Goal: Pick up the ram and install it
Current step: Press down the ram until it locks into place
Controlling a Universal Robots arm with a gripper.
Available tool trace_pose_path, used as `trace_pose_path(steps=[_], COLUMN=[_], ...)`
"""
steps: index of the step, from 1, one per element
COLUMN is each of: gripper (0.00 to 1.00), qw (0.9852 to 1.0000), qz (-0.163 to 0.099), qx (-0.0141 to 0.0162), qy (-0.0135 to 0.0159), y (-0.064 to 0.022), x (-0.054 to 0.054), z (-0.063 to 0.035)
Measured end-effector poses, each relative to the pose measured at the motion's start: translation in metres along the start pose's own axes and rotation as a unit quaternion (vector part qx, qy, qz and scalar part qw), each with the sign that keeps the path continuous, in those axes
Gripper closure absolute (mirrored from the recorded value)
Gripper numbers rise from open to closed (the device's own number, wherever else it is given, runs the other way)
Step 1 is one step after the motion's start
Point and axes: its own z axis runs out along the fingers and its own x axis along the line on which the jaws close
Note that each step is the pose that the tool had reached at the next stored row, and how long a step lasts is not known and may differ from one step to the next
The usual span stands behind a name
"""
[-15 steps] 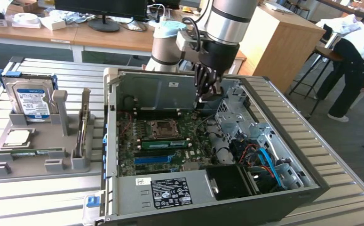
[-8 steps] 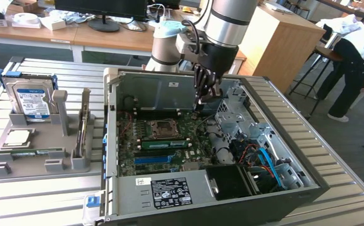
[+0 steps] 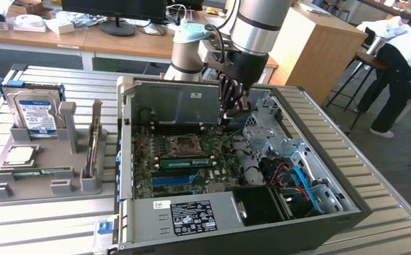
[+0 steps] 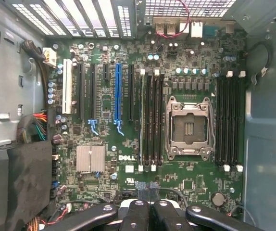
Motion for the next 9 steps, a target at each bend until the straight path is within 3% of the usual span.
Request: trace_pose_path(steps=[9], gripper=[0.90], qw=[1.0000], qz=[0.000], qx=[0.0000], qy=[0.0000], y=[-0.0001], x=[0.0000], z=[0.0035])
